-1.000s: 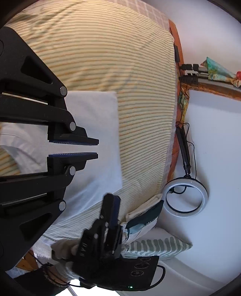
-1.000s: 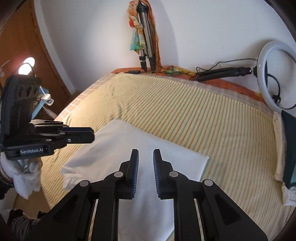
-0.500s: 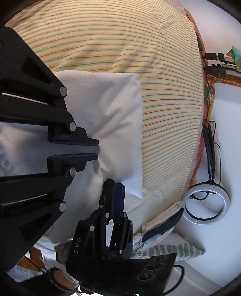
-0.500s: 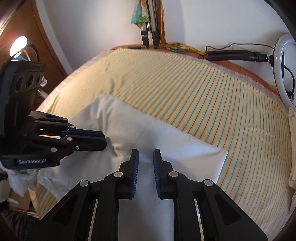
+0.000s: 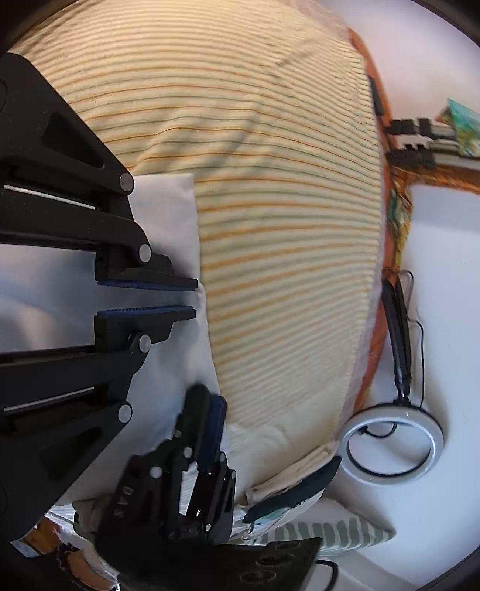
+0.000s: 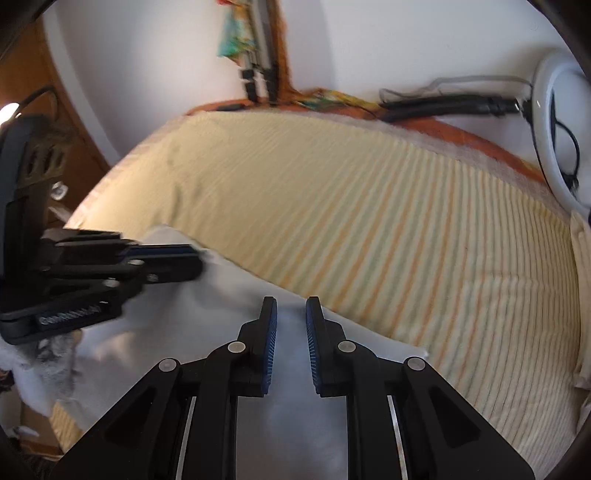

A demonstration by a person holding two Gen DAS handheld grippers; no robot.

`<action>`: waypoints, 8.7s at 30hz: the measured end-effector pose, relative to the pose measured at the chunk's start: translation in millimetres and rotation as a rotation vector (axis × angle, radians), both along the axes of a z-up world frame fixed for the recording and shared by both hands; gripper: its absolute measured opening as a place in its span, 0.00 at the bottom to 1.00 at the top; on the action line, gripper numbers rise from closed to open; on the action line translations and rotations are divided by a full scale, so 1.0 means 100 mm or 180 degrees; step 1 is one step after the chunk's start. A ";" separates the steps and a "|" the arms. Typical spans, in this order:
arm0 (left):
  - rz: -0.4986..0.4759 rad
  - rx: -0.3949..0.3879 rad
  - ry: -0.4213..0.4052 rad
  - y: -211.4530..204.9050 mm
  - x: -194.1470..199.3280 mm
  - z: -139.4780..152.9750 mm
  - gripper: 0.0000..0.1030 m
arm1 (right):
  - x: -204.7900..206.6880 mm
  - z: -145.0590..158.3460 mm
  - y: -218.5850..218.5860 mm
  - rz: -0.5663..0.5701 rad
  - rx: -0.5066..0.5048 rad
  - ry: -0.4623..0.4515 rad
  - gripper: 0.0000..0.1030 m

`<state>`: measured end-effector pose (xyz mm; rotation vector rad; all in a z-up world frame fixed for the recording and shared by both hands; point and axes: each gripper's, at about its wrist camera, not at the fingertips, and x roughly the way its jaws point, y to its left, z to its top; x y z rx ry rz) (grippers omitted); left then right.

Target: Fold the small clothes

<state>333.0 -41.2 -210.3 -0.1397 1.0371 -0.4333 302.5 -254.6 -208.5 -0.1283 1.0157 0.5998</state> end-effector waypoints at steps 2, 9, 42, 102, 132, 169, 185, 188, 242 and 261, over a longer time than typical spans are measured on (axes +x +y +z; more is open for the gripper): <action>0.0033 -0.0075 0.0002 0.07 0.01 -0.02 0.06 | 0.04 0.00 -0.11 -0.0086 0.0100 0.0039 0.14; 0.0125 0.0092 -0.0155 0.25 -0.12 0.16 0.06 | -0.10 0.19 -0.33 -0.0311 -0.0122 -0.0046 0.14; 0.0287 -0.0678 0.0082 1.09 -1.37 0.34 0.42 | -1.74 0.61 -0.98 -0.0198 0.0563 -0.0308 0.72; -0.0314 -0.0523 -0.0281 -0.04 -0.84 0.75 0.07 | -1.17 0.89 -0.89 -0.0437 0.0121 -0.0279 0.09; -0.1007 -0.0767 -0.0675 -3.05 0.31 1.22 0.07 | -0.35 1.51 -3.22 -0.1242 -0.0496 -0.0935 0.09; -0.0660 -0.0038 -0.0920 -3.64 0.67 0.82 0.17 | 0.55 0.96 -4.06 -0.1938 -0.0748 -0.0678 0.19; -0.0773 -0.0045 -0.1459 -3.22 -0.48 1.65 0.18 | -0.36 1.83 -3.55 -0.1942 -0.0607 -0.1170 0.19; -0.0771 -0.0072 -0.1535 -3.10 -0.71 1.78 0.18 | -0.55 1.95 -3.42 -0.1919 -0.0658 -0.1239 0.19; -0.0433 0.0174 -0.1847 -2.39 -2.12 1.53 1.00 | -2.06 1.81 -2.63 -0.2299 -0.0576 -0.1463 0.78; -0.0440 0.0171 -0.1838 -2.40 -2.13 1.53 1.00 | -2.08 1.84 -2.52 -0.2216 -0.0622 -0.1517 0.78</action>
